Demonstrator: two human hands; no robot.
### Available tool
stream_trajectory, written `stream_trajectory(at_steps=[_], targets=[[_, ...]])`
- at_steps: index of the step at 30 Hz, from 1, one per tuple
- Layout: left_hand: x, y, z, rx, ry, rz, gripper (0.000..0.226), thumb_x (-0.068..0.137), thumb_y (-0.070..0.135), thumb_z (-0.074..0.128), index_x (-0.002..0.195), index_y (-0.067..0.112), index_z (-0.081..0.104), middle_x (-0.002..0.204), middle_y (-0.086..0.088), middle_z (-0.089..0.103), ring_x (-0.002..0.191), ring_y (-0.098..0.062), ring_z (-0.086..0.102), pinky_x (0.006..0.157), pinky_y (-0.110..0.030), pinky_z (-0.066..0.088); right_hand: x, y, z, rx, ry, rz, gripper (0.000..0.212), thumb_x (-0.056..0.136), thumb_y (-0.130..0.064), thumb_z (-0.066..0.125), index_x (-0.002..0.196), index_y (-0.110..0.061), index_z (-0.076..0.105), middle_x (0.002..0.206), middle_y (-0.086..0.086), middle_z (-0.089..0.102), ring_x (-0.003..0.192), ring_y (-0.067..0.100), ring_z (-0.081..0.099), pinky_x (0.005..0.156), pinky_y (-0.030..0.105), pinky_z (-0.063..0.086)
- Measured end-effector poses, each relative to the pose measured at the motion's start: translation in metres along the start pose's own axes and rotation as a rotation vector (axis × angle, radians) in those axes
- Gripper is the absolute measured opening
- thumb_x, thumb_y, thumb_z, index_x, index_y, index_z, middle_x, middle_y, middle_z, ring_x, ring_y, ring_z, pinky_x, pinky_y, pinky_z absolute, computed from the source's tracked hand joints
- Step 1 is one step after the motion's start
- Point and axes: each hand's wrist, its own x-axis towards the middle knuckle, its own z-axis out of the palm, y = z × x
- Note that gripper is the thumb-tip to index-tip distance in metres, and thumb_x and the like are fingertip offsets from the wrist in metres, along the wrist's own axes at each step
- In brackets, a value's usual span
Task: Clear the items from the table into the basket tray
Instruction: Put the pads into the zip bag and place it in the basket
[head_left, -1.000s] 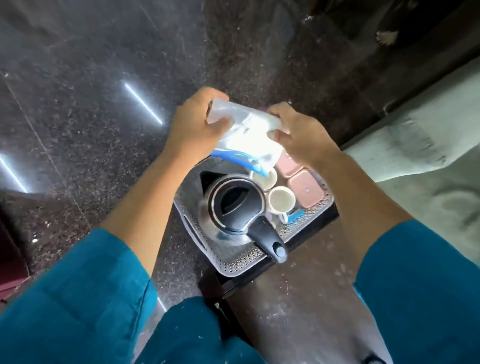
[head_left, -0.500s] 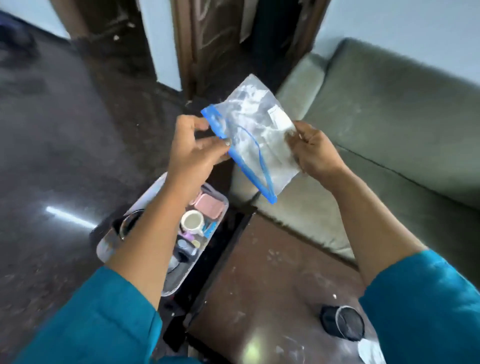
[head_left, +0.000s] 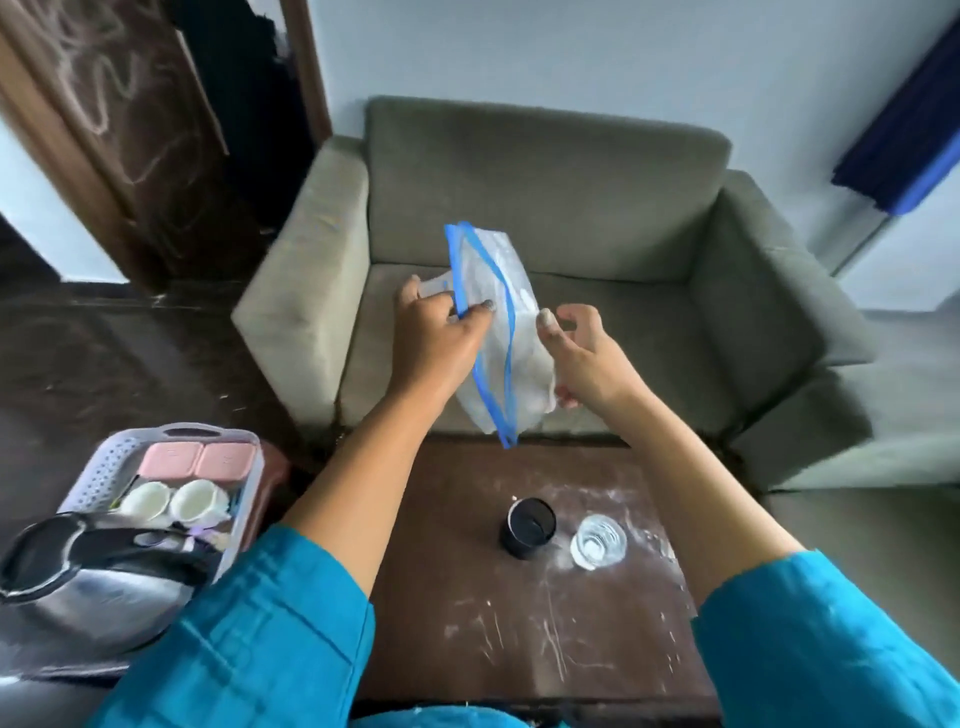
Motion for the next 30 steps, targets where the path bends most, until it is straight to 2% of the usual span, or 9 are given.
stream_trajectory(at_steps=[4, 7, 9, 10, 12, 16, 20, 24, 30], targets=[[-0.015, 0.016, 0.043, 0.199, -0.184, -0.102, 0.031, 0.084, 0.028, 0.057, 0.091, 0.001, 0.068, 0.156, -0.016, 0.012, 0.134, -0.028, 0.037, 0.098, -0.028, 0.039, -0.03, 0.024, -0.016, -0.034, -0.001, -0.139, 0.087, 0.063, -0.065, 0.064, 0.133, -0.024, 0.032, 0.124, -0.01, 0.044, 0.119, 0.018, 0.047, 0.085, 0.032, 0.048], [-0.022, 0.025, 0.063, 0.299, -0.298, -0.073, 0.025, 0.082, 0.025, 0.056, 0.083, 0.003, 0.068, 0.154, -0.014, 0.021, 0.127, -0.028, 0.045, 0.086, -0.03, 0.041, -0.034, 0.039, -0.024, -0.156, 0.115, -0.132, 0.079, 0.066, -0.043, 0.077, 0.128, -0.016, 0.035, 0.107, -0.007, 0.057, 0.1, 0.009, 0.054, 0.073, 0.022, 0.042], [-0.024, 0.024, 0.069, 0.325, -0.326, -0.04, 0.025, 0.08, 0.023, 0.055, 0.076, -0.001, 0.062, 0.11, -0.017, 0.062, 0.093, -0.032, 0.06, 0.067, -0.032, 0.042, -0.033, 0.046, -0.031, -0.131, 0.174, -0.086, 0.064, 0.071, -0.026, 0.074, 0.123, -0.018, 0.038, 0.08, -0.012, 0.057, 0.068, 0.001, 0.056, 0.056, 0.02, 0.043], [-0.026, 0.023, 0.074, 0.338, -0.319, -0.036, 0.023, 0.079, 0.021, 0.055, 0.07, -0.001, 0.056, 0.079, -0.013, 0.061, 0.073, -0.031, 0.056, 0.058, -0.032, 0.037, -0.034, 0.054, -0.037, -0.094, 0.185, -0.069, 0.055, 0.073, -0.02, 0.071, 0.119, -0.02, 0.04, 0.073, -0.009, 0.059, 0.057, 0.001, 0.057, 0.049, 0.018, 0.044], [-0.026, 0.021, 0.073, 0.405, -0.263, 0.001, 0.023, 0.077, 0.017, 0.055, 0.06, 0.008, 0.043, 0.057, -0.005, 0.045, 0.06, -0.027, 0.045, 0.052, -0.031, 0.029, -0.038, 0.062, -0.047, -0.042, 0.228, -0.084, 0.041, 0.077, -0.012, 0.064, 0.108, -0.025, 0.04, 0.072, 0.001, 0.064, 0.05, 0.005, 0.06, 0.039, 0.015, 0.042], [-0.032, 0.012, 0.075, 0.437, -0.253, 0.149, 0.028, 0.071, 0.002, 0.055, 0.086, 0.019, 0.037, 0.079, -0.007, 0.055, 0.07, -0.031, 0.051, 0.055, -0.037, 0.04, -0.042, 0.076, -0.062, -0.119, 0.351, -0.077, 0.031, 0.077, -0.005, 0.054, 0.085, -0.029, 0.036, 0.076, 0.001, 0.058, 0.062, 0.025, 0.063, 0.048, 0.035, 0.048], [-0.047, 0.007, 0.078, 0.369, -0.394, 0.329, 0.049, 0.069, -0.01, 0.043, 0.104, 0.024, 0.042, 0.111, -0.01, 0.054, 0.078, -0.026, 0.051, 0.064, -0.033, 0.046, -0.044, 0.089, -0.066, -0.464, 0.32, -0.07, 0.018, 0.079, -0.003, 0.055, 0.088, -0.017, 0.062, 0.093, 0.011, 0.057, 0.079, 0.029, 0.055, 0.062, 0.028, 0.036], [-0.048, 0.006, 0.082, 0.422, -0.463, 0.347, 0.043, 0.074, -0.012, 0.043, 0.109, 0.005, 0.062, 0.123, -0.015, 0.055, 0.076, -0.024, 0.052, 0.066, -0.027, 0.04, -0.046, 0.079, -0.063, -0.639, 0.315, 0.003, 0.019, 0.081, -0.013, 0.058, 0.098, -0.012, 0.068, 0.099, 0.012, 0.057, 0.085, 0.034, 0.056, 0.066, 0.028, 0.037], [-0.054, 0.002, 0.081, 0.44, -0.532, 0.337, 0.063, 0.074, -0.01, 0.048, 0.135, 0.005, 0.043, 0.142, -0.015, 0.043, 0.127, -0.029, 0.044, 0.092, -0.018, 0.029, -0.041, 0.054, -0.026, -0.558, 0.079, -0.023, 0.016, 0.078, -0.015, 0.06, 0.068, -0.006, 0.054, 0.073, 0.016, 0.063, 0.066, 0.027, 0.055, 0.053, 0.028, 0.039]])
